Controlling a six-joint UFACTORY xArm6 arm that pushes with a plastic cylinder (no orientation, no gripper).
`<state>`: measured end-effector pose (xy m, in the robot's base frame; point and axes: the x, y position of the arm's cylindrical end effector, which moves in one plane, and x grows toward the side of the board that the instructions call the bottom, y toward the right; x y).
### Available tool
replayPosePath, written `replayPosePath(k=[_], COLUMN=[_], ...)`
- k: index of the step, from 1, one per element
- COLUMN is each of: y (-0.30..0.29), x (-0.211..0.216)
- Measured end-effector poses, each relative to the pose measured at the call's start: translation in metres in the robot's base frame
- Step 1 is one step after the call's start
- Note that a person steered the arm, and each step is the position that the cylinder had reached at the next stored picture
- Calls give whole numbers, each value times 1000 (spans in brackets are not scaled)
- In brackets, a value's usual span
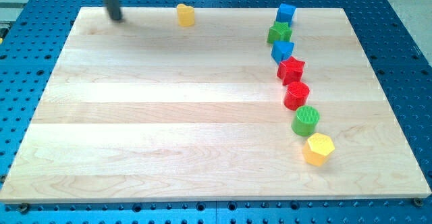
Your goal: Move the cube into the green star
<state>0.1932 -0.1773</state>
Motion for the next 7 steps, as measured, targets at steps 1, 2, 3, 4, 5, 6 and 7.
replayPosePath(k=[1, 2, 3, 4, 5, 6, 7], y=[16, 138, 241, 295, 306, 356, 381], x=[-2, 0, -1, -2, -2, -2, 1])
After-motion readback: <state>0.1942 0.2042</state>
